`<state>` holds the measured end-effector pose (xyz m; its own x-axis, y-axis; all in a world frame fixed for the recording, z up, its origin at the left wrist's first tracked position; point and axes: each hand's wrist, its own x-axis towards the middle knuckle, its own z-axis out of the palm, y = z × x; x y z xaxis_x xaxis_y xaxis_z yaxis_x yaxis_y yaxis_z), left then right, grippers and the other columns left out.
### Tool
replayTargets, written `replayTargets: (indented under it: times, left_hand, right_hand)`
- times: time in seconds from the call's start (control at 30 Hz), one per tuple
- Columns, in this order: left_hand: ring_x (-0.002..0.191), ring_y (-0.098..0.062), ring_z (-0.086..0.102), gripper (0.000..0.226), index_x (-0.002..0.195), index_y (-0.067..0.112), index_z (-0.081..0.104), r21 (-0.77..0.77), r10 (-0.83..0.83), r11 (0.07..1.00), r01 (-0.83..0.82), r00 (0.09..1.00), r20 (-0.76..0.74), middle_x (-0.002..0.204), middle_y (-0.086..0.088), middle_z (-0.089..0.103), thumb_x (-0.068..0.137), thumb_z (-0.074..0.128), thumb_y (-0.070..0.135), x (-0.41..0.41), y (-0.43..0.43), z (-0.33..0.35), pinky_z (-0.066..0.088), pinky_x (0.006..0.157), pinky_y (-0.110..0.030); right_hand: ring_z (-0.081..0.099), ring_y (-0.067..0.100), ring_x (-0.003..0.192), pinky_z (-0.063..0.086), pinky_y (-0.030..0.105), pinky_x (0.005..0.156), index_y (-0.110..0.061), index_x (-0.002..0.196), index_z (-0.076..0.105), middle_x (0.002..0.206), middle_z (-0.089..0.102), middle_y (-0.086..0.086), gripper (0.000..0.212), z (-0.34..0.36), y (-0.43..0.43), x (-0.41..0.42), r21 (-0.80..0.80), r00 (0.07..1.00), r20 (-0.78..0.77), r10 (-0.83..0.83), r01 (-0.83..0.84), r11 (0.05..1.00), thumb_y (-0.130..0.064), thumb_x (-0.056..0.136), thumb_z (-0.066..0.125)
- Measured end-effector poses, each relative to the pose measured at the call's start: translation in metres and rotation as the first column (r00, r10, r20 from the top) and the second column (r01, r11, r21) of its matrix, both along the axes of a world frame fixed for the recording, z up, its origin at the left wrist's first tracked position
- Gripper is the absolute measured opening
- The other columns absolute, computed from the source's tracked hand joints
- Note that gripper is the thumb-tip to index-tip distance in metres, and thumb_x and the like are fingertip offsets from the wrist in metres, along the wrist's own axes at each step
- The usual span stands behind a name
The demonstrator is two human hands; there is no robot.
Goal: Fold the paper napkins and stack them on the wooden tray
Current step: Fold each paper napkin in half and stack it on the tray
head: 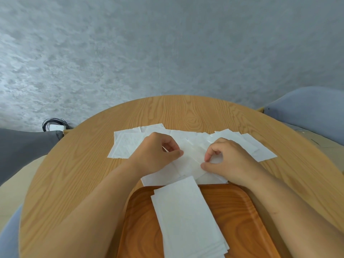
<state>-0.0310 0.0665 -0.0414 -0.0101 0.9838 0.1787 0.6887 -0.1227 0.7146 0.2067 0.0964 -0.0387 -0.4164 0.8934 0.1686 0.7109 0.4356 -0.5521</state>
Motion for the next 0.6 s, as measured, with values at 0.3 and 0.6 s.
replayTargets:
  times: [0.3,0.6]
  left_hand:
    - [0.112,-0.001,0.064,0.017,0.110,0.026,0.078,0.005,-0.167,0.986,0.167,0.985,-0.036,0.116,0.017,0.072,0.098,0.068,0.018,0.015,-0.009,0.007,0.051,0.090,-0.015]
    - [0.125,-0.005,0.058,0.039,0.137,0.023,0.062,0.080,-0.042,0.996,0.045,0.998,-0.037,0.132,0.011,0.065,0.101,0.063,0.011,0.011,-0.007,0.006,0.047,0.106,-0.024]
  right_hand:
    - [0.055,0.011,0.103,0.049,0.033,0.088,-0.028,0.084,0.072,0.101,0.060,-0.011,0.010,-0.003,0.000,-0.003,0.034,1.000,0.013,0.006,-0.007,0.999,-0.023,0.083,0.081]
    - [0.057,-0.001,0.067,0.047,0.016,0.066,-0.024,0.079,0.066,0.074,0.065,-0.014,0.017,0.003,0.004,-0.005,-0.070,0.931,-0.364,-0.023,-0.003,0.998,-0.012,0.092,0.066]
